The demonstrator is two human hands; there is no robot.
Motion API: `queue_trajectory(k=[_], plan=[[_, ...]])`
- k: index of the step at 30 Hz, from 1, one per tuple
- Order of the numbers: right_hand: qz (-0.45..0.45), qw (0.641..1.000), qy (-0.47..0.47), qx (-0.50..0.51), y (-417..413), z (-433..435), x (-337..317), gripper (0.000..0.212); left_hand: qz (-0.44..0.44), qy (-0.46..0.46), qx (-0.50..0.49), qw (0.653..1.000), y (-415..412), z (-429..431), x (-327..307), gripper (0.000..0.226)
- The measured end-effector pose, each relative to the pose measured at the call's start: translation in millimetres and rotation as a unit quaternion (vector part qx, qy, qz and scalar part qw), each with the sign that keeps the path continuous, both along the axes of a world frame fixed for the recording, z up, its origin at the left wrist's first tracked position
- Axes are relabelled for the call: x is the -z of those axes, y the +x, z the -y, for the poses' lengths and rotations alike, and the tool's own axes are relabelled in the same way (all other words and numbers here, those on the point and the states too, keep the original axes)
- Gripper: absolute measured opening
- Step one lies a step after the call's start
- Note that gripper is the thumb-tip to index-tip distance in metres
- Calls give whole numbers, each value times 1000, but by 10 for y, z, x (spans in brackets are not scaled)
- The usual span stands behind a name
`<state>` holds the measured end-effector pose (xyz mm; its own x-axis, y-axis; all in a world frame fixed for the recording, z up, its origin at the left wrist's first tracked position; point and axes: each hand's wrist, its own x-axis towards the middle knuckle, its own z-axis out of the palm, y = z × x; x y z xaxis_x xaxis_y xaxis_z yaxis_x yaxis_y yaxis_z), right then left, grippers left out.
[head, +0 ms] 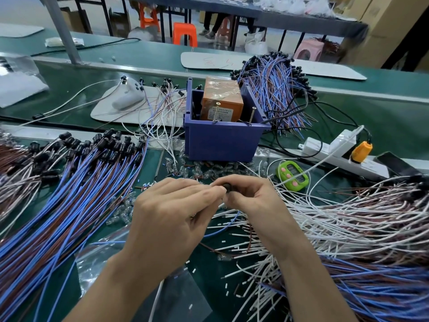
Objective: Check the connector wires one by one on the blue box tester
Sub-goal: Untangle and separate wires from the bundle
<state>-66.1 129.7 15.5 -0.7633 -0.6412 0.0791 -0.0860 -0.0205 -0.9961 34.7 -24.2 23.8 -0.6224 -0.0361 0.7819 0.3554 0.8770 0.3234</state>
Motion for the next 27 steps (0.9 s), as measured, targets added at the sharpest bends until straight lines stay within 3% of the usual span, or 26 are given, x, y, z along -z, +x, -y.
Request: queue_trajectory(k=[10, 14, 19, 24, 27], plan=[[-19, 999, 25, -8, 17, 20, -23, 38, 43, 31, 16, 998, -12, 26, 25, 15], [-25, 999, 35, -11, 14, 22, -13, 37, 90, 102, 20, 991, -7, 22, -16, 16], [-32, 998, 40, -35, 20, 34, -23, 31, 182, 331, 15, 926, -30, 12, -70, 33], [-55, 995, 63, -51, 46, 46, -31, 34, 217, 409, 25, 886, -98, 115, -99, 35], [-17, 999, 34, -9, 49, 42, -5, 18, 228, 424, 32, 876, -110, 116, -116, 36]])
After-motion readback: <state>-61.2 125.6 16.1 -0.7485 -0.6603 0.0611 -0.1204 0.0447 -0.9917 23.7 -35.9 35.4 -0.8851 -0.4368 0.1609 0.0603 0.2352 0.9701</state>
